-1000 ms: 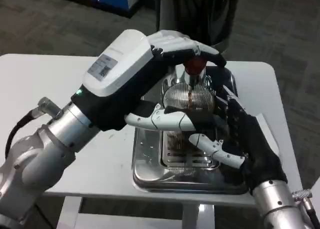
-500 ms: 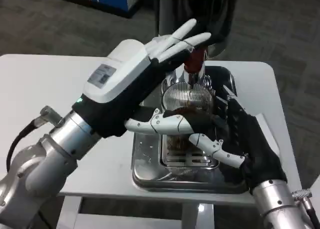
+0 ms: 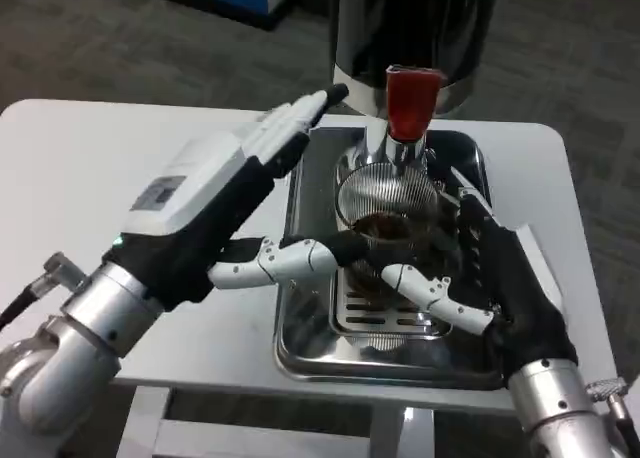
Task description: Grasp the cup under the faucet to collect the drink, then remove the cup.
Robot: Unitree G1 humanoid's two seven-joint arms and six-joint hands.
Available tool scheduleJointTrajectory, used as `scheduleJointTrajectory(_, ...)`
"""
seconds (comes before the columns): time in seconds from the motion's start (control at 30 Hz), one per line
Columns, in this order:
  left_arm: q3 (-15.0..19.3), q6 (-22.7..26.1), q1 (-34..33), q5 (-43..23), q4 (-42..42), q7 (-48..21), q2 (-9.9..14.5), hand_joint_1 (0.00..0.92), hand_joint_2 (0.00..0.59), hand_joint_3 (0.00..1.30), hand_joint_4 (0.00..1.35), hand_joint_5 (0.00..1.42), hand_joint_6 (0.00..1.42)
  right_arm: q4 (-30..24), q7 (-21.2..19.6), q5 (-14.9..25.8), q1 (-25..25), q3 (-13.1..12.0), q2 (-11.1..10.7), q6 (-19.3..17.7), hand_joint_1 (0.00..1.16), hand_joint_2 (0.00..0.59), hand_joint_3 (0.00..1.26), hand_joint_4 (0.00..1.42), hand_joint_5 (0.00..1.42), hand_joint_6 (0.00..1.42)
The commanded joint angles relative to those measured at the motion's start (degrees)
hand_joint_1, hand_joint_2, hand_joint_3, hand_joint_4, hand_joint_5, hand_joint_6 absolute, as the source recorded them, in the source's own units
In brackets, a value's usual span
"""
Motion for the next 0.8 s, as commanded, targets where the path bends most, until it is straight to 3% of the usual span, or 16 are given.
scheduleJointTrajectory(0.03, 1.9, 1.3, 4.0, -1.0, -3.9, -1.6, 0.8, 0.000, 0.078, 0.00, 0.00, 0.00, 0.00, -0.7, 0.1, 0.1, 1.1, 0.4, 0.1, -0.2, 0.79, 0.185, 0.11, 0.19, 0.21, 0.22)
scheduleJointTrajectory(0.23, 4.5, 3.6, 8.6, -0.6, -10.0, -2.8, 1.8, 0.000, 0.079, 0.00, 0.00, 0.00, 0.00, -0.7, 0.0, 0.0, 1.1, 0.5, 0.2, -0.3, 0.78, 0.183, 0.11, 0.19, 0.21, 0.22)
scheduleJointTrajectory(0.47, 10.4, 8.0, 14.5, -5.1, -14.9, -5.1, 2.5, 0.000, 0.079, 0.00, 0.00, 0.00, 0.00, -1.2, 0.1, 0.2, 1.3, 0.5, 0.3, -0.2, 0.79, 0.185, 0.11, 0.19, 0.21, 0.22)
scheduleJointTrajectory(0.8, 15.2, 9.9, 23.2, -7.3, -19.6, -7.2, 3.0, 0.000, 0.079, 0.00, 0.00, 0.00, 0.00, -1.4, 0.2, 0.3, 1.6, 0.2, 0.2, -0.1, 0.79, 0.185, 0.11, 0.20, 0.21, 0.22)
